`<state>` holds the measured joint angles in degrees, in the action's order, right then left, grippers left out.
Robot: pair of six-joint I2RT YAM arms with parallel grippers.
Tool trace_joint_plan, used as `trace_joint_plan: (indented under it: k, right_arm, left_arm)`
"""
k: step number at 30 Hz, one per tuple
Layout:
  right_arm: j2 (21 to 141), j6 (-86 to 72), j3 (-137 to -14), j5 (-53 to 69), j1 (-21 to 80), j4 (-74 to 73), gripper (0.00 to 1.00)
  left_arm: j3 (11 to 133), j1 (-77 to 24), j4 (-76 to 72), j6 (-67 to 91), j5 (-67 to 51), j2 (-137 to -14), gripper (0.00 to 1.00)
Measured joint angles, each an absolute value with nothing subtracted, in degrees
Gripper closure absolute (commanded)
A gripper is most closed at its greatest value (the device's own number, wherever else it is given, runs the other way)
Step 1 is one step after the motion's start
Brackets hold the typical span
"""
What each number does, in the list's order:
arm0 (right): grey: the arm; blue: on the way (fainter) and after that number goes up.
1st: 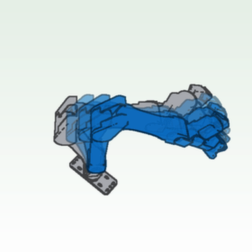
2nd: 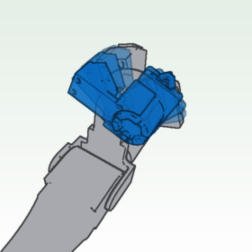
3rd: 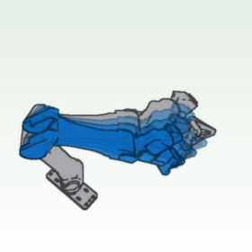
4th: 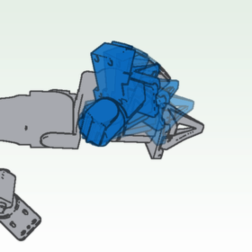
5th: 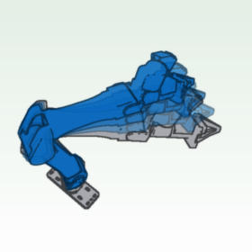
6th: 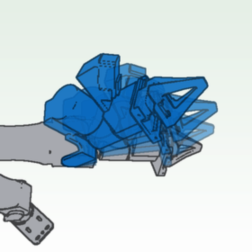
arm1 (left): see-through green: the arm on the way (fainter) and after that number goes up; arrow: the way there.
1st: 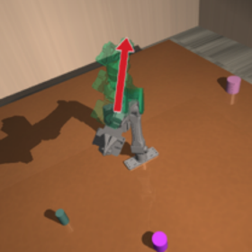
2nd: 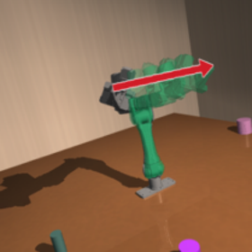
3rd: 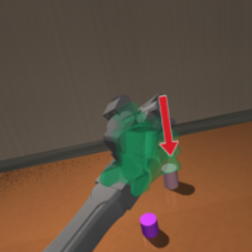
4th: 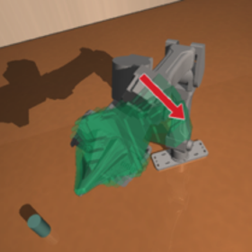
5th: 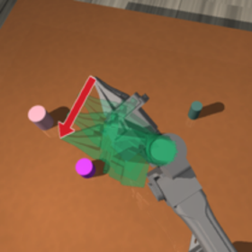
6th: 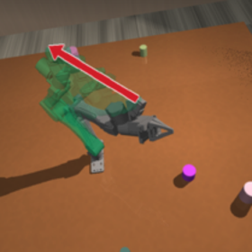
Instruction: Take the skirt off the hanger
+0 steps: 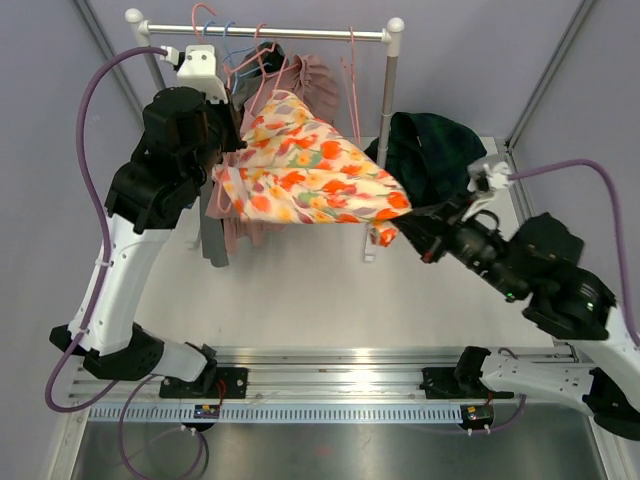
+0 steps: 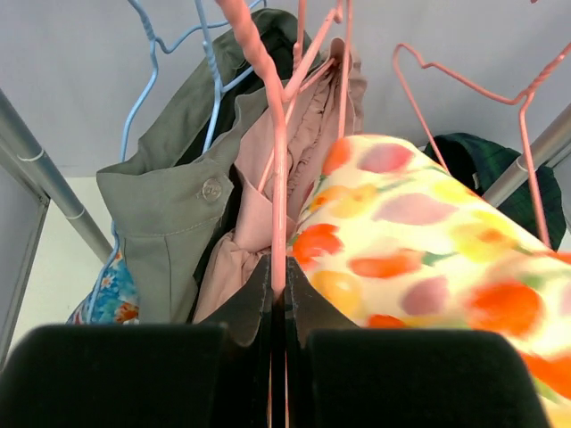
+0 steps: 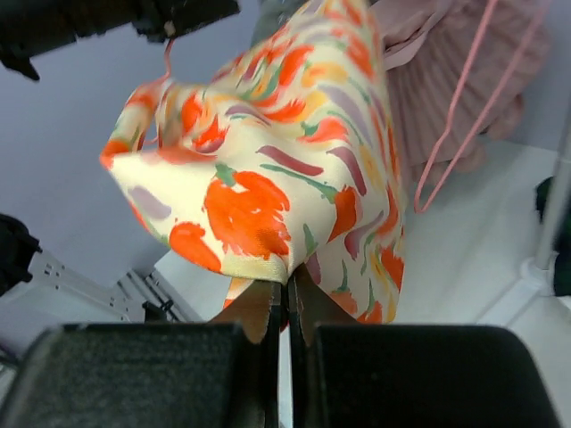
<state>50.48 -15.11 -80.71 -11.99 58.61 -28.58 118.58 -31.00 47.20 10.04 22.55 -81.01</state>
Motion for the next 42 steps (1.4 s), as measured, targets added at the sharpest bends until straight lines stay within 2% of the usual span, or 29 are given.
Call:
trace_joint_plan:
  k: [4, 10, 15, 19, 23, 29, 34, 42]
  right_arm:
    - [45.7, -14.3, -83.0, -20.5, 58.6, -31.2, 1.00]
    - [47.6, -7.8, -88.0, -34.5, 58.6, -28.0, 1.00]
    - [56.2, 2.8, -96.3, -43.6, 58.6, -23.6, 1.00]
    - [64.7, 11.7, -104.9, -46.0, 58.5, -20.6, 1.00]
    - [72.3, 18.2, -113.1, -44.1, 53.3, -20.9, 1.00]
    - [80.4, 19.4, -123.5, -36.9, 32.4, -23.0, 1.00]
    - [88.4, 15.9, -127.3, -30.0, 18.0, -21.7, 1.00]
    - [101.3, 7.2, -127.6, -18.4, 10.0, -21.9, 1.00]
  left_arm:
    - [118.3, -31.0, 46.7, 9.5, 22.6, -80.4, 1.00]
    - [117.0, -30.9, 46.8, 9.5, 22.3, -78.0, 1.00]
    - [113.4, -31.6, 46.8, 10.0, 21.0, -74.2, 1.00]
    - [107.1, -33.9, 46.7, 10.3, 20.7, -69.5, 1.00]
    - [101.9, -34.9, 46.7, 10.8, 20.0, -66.3, 1.00]
    - [97.9, -35.2, 46.7, 11.3, 18.5, -63.8, 1.00]
    - [96.9, -35.4, 46.9, 11.6, 17.4, -62.2, 1.00]
    - [94.6, -35.6, 47.0, 11.9, 16.9, -58.8, 1.00]
